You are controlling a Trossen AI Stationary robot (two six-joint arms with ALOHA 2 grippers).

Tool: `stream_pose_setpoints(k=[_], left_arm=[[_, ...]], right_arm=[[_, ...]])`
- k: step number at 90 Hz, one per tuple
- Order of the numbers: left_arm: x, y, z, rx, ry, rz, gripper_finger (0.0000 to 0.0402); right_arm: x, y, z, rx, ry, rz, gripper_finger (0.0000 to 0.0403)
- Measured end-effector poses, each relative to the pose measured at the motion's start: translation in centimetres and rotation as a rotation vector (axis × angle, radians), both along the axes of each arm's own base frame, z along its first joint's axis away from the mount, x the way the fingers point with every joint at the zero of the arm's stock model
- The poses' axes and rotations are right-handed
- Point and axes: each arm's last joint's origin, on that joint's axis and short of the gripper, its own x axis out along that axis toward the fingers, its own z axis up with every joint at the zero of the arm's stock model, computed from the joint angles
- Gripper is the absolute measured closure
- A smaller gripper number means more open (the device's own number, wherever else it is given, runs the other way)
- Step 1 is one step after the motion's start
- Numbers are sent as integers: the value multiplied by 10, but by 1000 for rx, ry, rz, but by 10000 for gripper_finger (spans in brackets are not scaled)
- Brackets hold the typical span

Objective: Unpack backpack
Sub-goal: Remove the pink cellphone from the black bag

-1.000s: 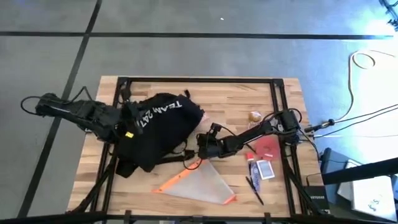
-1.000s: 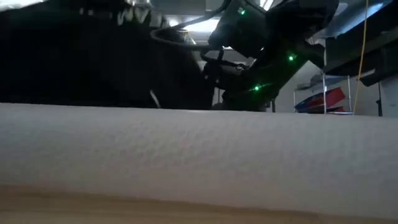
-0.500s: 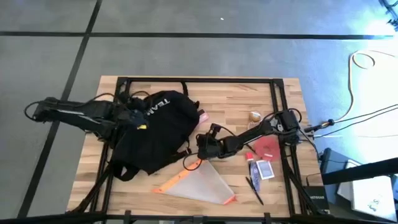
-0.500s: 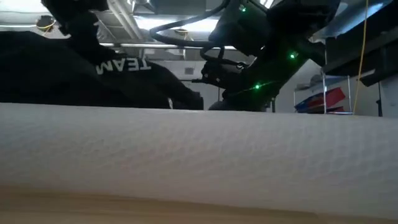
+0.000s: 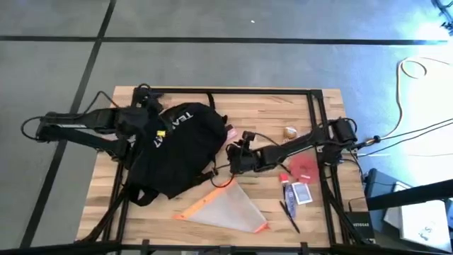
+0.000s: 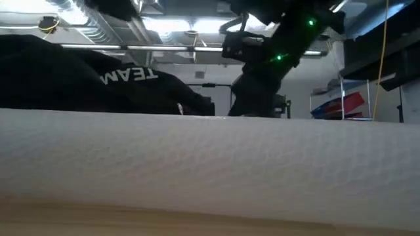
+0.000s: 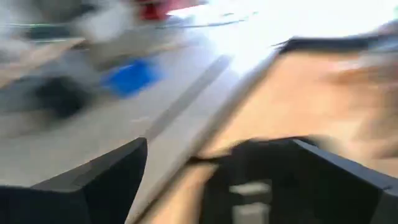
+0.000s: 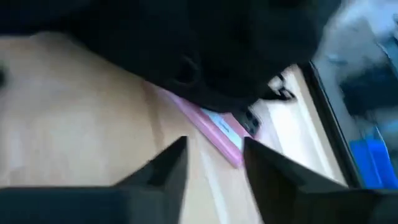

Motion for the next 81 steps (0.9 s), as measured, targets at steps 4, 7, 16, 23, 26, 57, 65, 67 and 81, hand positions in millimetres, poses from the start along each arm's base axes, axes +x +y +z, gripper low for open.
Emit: stream_pose_setpoints(k=[4, 7, 16, 23, 26, 57, 65, 67, 81], left_arm=[[5, -4, -2, -72, -22, -130, 31], [10, -7, -7, -114, -25, -216, 31], [25, -18, -41, -190, -17, -354, 31], [34, -24, -79, -195, 9, -380, 31], [37, -24, -98, -192, 31, -366, 31], [18, 5, -180, -189, 74, 54, 31], [8, 20, -189, -186, 48, 288, 31], [6, 24, -190, -179, 40, 337, 31], [-7, 45, -200, -191, -7, 535, 31]], right_arm=[[2, -6, 0, -8, 52, 66, 207], [2, -11, -1, -15, 98, 115, 181], [4, -29, -5, 49, 188, 241, 110], [4, -49, -5, 150, 229, 260, 76], [4, -60, -3, 179, 234, 245, 67], [10, -134, 30, 369, 204, 360, 72], [8, -148, 37, 409, 192, 378, 75], [8, -151, 39, 413, 188, 379, 76], [3, -168, 37, 420, 203, 432, 79]])
